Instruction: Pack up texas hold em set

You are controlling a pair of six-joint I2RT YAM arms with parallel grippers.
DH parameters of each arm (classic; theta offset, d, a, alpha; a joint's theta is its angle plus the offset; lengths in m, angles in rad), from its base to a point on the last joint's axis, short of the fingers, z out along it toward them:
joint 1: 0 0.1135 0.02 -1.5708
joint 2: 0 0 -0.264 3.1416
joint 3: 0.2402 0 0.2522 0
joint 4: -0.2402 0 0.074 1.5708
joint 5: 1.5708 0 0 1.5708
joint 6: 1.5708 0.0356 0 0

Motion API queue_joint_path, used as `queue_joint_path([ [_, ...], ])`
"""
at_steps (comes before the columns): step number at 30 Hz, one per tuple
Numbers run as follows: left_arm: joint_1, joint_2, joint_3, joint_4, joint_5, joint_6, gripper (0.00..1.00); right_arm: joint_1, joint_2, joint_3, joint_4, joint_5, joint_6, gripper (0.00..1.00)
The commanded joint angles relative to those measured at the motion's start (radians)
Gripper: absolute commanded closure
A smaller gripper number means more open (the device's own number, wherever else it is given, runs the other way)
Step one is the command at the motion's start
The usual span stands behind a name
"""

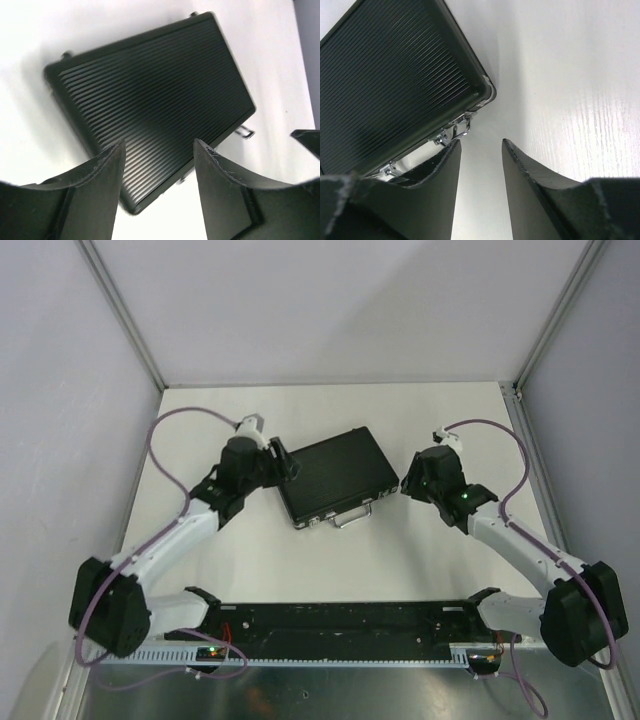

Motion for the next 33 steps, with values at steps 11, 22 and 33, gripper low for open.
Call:
queue_joint_path([
  [11, -0.199, 0.600, 0.569, 0.007, 0.119, 0.187, 0.42, -0.128, 0.156, -0.005, 0.130, -0.313, 0.009, 0.65],
  [22, -0.311, 0.790, 0.635, 0.009, 0.079, 0.347, 0.44, -0.154, 0.279, -0.005, 0.230, -0.397, 0.027, 0.76],
  [33, -0.316, 0.807, 0.527, 0.008, 0.097, 0.278, 0.47, -0.149, 0.303, -0.022, 0.217, -0.383, 0.019, 0.81],
])
